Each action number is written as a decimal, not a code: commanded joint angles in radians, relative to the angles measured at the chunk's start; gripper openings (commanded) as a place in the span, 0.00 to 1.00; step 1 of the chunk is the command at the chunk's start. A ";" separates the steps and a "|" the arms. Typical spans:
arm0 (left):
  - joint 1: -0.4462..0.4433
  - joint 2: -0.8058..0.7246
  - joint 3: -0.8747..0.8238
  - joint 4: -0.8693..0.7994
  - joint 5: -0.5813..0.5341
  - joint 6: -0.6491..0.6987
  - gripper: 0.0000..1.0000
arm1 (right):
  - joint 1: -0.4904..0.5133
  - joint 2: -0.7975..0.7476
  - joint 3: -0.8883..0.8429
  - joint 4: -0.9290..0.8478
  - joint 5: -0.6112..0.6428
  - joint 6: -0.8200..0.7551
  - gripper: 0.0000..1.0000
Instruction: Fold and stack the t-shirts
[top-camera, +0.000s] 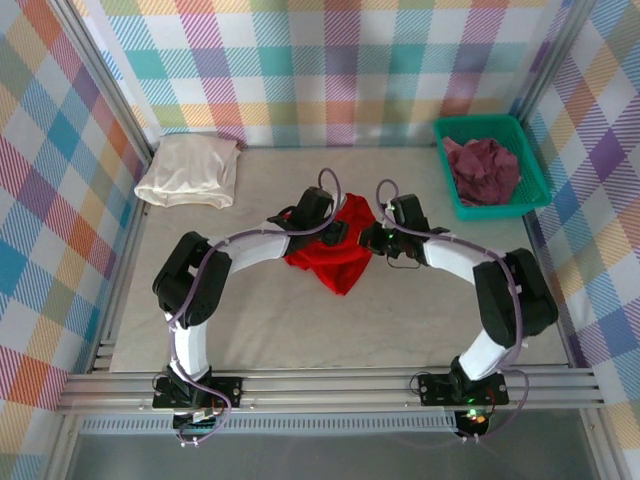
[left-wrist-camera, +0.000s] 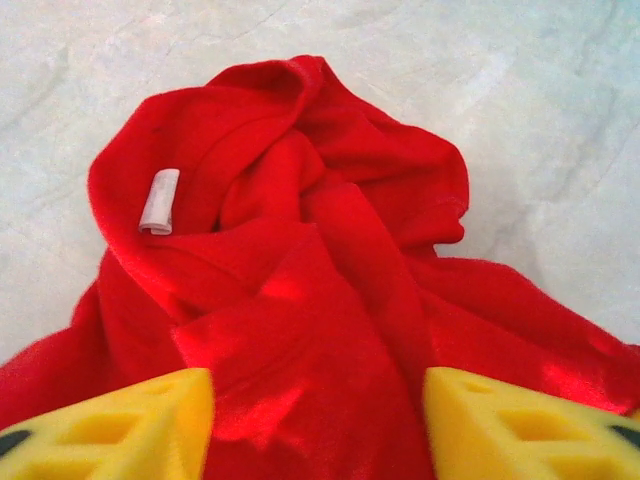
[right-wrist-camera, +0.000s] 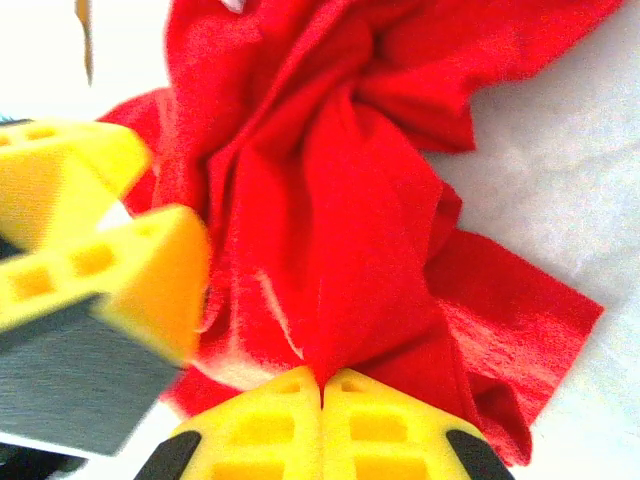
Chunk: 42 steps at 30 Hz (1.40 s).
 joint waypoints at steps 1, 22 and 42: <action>-0.005 0.014 0.024 -0.010 0.028 0.000 0.60 | -0.016 -0.053 -0.016 -0.029 0.065 -0.042 0.00; 0.021 -0.410 -0.155 -0.054 -0.271 -0.046 0.00 | -0.098 -0.383 0.007 -0.309 0.319 -0.229 0.00; 0.208 -0.953 -0.385 -0.205 -0.498 -0.102 0.00 | -0.154 -0.361 0.494 -0.514 0.423 -0.405 0.00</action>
